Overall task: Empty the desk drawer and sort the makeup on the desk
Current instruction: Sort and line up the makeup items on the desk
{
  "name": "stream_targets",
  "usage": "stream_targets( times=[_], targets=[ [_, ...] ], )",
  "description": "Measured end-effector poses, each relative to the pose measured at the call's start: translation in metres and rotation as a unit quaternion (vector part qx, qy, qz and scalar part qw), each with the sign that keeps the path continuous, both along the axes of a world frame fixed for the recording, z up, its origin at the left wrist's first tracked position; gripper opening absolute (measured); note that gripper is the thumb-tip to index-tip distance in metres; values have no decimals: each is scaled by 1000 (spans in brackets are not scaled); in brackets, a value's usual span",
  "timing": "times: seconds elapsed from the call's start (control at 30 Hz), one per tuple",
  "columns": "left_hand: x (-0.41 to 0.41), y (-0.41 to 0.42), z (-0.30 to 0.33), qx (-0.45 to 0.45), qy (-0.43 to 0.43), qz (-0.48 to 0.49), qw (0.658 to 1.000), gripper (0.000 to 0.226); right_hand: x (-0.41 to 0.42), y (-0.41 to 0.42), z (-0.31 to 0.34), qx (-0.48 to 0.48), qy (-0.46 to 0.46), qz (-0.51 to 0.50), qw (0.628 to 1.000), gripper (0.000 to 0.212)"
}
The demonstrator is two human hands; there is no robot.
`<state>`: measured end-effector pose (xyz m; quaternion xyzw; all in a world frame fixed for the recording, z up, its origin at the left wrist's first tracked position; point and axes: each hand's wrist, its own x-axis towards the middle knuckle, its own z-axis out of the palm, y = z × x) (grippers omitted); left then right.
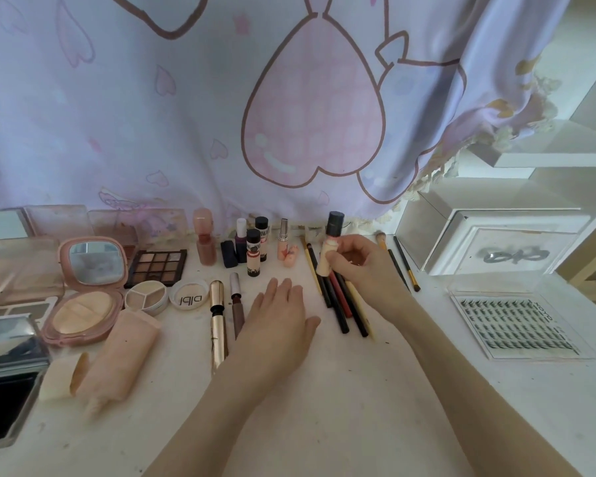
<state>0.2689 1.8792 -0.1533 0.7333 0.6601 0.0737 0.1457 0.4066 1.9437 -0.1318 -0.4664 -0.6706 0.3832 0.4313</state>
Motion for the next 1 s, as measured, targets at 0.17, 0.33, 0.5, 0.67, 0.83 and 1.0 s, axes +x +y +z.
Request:
stream_targets(
  times=[0.17,0.33,0.5,0.67,0.83,1.0],
  targets=[
    [0,-5,-9,-53,67,-24,996,64,-27,24,-1,8,-145,70,987,12],
    [-1,-3,-12,-57,77,-22,995,65,-42,36,-11,39,-237,90,967,14],
    [0,-3,-10,-59,85,-20,994,65,-44,37,-11,65,-261,83,960,12],
    [1,-3,-9,-68,91,-20,993,65,-47,37,-12,64,-254,82,962,20],
    [-1,-3,-8,-72,88,-26,993,65,-41,33,-14,76,-232,75,967,14],
    [-3,-4,-4,-85,92,-34,992,64,-12,35,-10,89,-222,-59,969,13]
  ],
)
